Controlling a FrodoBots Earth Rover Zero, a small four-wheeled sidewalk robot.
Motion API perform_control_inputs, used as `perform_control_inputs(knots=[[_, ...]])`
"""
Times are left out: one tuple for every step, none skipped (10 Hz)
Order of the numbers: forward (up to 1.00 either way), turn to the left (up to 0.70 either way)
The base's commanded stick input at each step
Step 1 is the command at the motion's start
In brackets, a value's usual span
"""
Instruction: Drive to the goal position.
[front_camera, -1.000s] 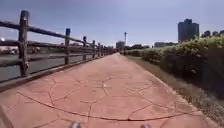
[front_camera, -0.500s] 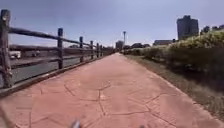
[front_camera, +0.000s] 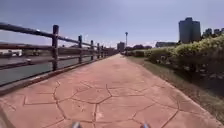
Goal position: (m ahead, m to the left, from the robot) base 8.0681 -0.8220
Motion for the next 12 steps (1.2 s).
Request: perform_control_inputs(knots=[[0.85, -0.3], [0.85, -0.34], [0.85, -0.16], [0.85, 0.0], [0.85, 0.0], [0.85, 0.0], [0.85, 0.0], [0.85, 0.0], [0.85, 0.0], [0.85, 0.0], [0.85, 0.0], [0.85, 0.0]])
